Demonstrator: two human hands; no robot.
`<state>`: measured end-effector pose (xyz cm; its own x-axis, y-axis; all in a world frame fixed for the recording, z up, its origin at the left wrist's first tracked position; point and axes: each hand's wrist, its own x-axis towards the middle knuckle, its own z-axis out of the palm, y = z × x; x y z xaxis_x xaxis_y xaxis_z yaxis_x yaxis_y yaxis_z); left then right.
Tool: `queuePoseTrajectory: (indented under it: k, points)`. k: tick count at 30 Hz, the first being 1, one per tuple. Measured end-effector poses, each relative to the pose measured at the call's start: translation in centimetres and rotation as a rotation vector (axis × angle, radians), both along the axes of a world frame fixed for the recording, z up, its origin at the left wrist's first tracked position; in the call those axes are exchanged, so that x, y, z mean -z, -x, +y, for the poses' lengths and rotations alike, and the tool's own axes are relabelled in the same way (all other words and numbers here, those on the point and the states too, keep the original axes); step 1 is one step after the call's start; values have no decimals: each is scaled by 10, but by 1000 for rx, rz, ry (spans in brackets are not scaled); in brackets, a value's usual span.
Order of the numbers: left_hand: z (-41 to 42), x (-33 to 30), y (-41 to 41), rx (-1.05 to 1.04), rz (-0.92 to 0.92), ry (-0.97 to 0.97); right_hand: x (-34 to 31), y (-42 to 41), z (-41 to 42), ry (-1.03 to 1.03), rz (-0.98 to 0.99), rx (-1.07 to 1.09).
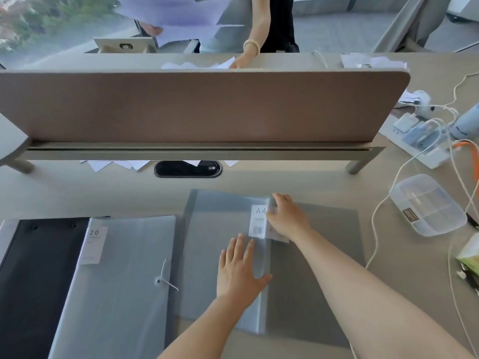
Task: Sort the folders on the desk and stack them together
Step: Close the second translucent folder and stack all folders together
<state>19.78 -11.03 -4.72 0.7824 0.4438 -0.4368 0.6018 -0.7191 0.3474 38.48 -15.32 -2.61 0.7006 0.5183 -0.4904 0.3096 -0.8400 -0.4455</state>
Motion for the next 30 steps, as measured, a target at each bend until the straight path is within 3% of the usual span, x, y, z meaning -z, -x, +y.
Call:
queuePoseTrajectory:
  k: [10, 17, 30]
  points:
    - [0, 3, 2, -12, -3, 11, 5, -1, 10, -10, -27, 57]
    - [-3, -12, -4, -147, -77, 157, -18, 1, 17, -114, -142, 138]
    - [-4, -90, -5, -308, -414, 291, -113, 52, 16, -651, -158, 295]
